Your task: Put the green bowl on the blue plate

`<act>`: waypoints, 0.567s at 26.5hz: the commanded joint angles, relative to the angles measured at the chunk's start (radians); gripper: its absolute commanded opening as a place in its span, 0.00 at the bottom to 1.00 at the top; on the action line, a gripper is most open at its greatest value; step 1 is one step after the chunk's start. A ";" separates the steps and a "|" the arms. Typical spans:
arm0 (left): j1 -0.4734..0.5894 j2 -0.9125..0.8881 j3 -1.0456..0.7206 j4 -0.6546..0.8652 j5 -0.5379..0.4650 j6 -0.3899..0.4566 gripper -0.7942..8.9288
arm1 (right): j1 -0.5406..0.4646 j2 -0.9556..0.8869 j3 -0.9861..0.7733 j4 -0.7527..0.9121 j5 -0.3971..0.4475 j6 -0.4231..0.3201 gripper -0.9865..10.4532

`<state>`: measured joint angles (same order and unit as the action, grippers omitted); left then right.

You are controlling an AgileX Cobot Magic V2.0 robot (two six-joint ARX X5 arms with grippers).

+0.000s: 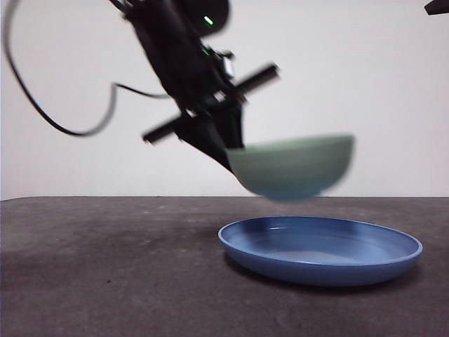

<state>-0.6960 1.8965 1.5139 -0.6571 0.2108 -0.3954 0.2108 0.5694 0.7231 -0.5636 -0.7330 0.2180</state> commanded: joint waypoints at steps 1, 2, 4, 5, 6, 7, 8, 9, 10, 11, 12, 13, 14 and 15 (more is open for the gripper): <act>-0.026 0.068 0.057 -0.006 -0.002 -0.011 0.09 | 0.005 0.003 0.018 0.010 -0.003 0.010 0.62; -0.032 0.084 0.064 -0.006 -0.002 -0.014 0.09 | 0.005 0.003 0.018 0.010 -0.003 0.010 0.62; -0.043 0.122 0.079 -0.010 -0.003 -0.018 0.09 | 0.005 0.003 0.018 0.010 -0.003 0.010 0.62; -0.045 0.141 0.088 -0.017 -0.003 -0.018 0.09 | 0.005 0.003 0.018 0.010 -0.003 0.010 0.62; -0.047 0.153 0.090 -0.019 -0.003 -0.018 0.09 | 0.005 0.003 0.018 0.010 -0.003 0.010 0.62; -0.050 0.161 0.090 -0.023 -0.002 -0.018 0.09 | 0.005 0.003 0.018 0.010 -0.003 0.010 0.62; -0.051 0.161 0.090 -0.026 -0.002 -0.018 0.09 | 0.005 0.003 0.018 0.010 -0.003 0.010 0.62; -0.053 0.161 0.090 -0.023 -0.002 -0.017 0.09 | 0.005 0.003 0.018 0.010 -0.003 0.010 0.62; -0.052 0.161 0.095 -0.024 -0.001 -0.018 0.12 | 0.005 0.003 0.018 0.010 -0.003 0.010 0.62; -0.052 0.161 0.099 -0.023 -0.001 -0.017 0.15 | 0.005 0.003 0.018 0.010 -0.003 0.010 0.62; -0.052 0.161 0.103 -0.024 -0.001 -0.017 0.19 | 0.005 0.003 0.018 0.010 -0.003 0.010 0.62; -0.052 0.161 0.107 -0.024 -0.001 -0.018 0.24 | 0.005 0.003 0.018 0.010 -0.003 0.010 0.62; -0.052 0.161 0.112 -0.024 -0.001 -0.017 0.30 | 0.005 0.003 0.018 0.010 -0.003 0.010 0.62; -0.052 0.161 0.118 -0.024 -0.001 -0.018 0.37 | 0.005 0.003 0.018 0.010 -0.003 0.010 0.62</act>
<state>-0.7376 2.0407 1.6051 -0.6853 0.2092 -0.4099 0.2108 0.5694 0.7231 -0.5636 -0.7330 0.2180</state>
